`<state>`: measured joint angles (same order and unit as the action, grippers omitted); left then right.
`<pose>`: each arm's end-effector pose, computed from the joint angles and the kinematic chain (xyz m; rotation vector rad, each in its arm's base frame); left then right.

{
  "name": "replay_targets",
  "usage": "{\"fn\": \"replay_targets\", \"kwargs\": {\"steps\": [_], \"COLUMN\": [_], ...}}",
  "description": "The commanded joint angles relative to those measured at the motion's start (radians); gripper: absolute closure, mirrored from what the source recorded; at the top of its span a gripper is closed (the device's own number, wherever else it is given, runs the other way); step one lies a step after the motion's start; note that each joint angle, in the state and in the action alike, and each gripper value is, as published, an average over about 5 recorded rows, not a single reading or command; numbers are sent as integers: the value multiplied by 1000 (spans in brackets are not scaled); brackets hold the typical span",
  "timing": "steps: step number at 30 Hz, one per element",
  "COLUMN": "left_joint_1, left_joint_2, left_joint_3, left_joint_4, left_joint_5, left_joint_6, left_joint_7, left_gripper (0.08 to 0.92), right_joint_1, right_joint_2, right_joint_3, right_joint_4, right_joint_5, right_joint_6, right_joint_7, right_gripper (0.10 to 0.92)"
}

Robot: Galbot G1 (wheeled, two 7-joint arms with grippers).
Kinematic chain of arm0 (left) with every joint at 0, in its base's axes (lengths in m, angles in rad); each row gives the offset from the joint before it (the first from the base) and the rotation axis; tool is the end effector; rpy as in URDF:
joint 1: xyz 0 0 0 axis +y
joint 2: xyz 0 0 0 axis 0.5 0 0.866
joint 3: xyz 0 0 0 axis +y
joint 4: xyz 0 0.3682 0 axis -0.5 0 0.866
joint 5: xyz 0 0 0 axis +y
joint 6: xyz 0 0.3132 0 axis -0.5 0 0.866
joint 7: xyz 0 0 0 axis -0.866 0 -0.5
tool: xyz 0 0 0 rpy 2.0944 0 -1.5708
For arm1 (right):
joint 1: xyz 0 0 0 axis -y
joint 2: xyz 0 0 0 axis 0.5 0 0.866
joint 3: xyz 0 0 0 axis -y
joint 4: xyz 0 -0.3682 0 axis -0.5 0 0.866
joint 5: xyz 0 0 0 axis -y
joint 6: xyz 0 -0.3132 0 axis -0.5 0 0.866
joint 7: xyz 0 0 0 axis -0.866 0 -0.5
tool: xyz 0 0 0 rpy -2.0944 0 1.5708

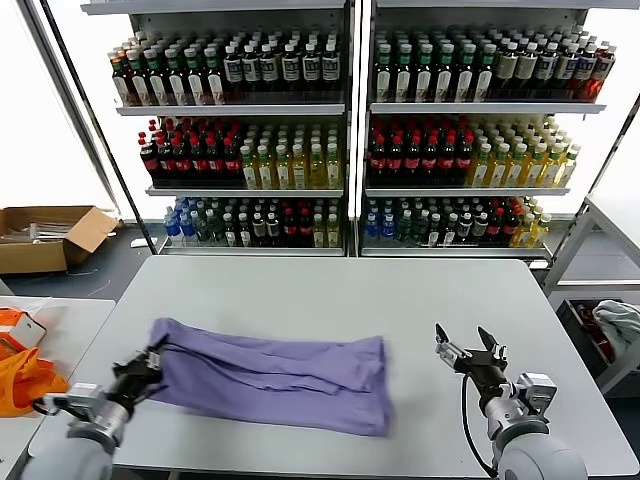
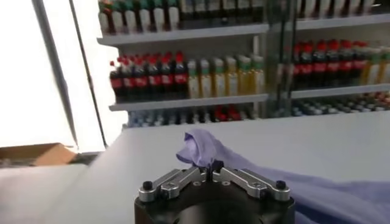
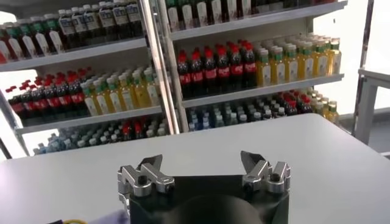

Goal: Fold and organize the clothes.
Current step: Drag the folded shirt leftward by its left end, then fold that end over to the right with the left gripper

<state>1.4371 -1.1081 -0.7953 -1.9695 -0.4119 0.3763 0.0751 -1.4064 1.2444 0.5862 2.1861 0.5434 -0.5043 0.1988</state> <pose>0.1864 0.1794 -0.2778 -0.0008 -2.8424 -0.1330 0.1784 -0.0753 -0.2511 0.0262 -2.8451 -0.2084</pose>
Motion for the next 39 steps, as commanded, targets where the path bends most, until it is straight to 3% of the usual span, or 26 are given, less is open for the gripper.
{"fn": "replay_targets", "kwargs": {"steps": [1,8,14,19,26,39], "left_joint_1": [-66,-17,57,32,-7,-82], "left_joint_2": [265,182,2,-106,-144,-160], "left_joint_3": [-282,-192,20,203,336,415], "left_joint_4": [129,35,-104,-161,-127,-94], "left_joint_5": [-135,-41,34,105,174,181], "left_joint_6": [2,3,11,37,54,86], "left_joint_7": [4,17,19,6,-10,-29], "left_gripper": [898,898,898,898,898,898], "right_joint_1": [16,6,-8,-29,-58,-105], "right_joint_2": [-1,-1,-16,-8,11,45], "right_joint_3": [-5,-5,-21,-35,-31,-35], "right_joint_4": [-5,8,39,58,69,95], "right_joint_5": [2,0,-33,-54,-65,-107], "right_joint_6": [0,-1,0,0,7,11], "right_joint_7": [1,2,1,-3,-3,0], "right_gripper": [203,203,203,203,203,203]}}
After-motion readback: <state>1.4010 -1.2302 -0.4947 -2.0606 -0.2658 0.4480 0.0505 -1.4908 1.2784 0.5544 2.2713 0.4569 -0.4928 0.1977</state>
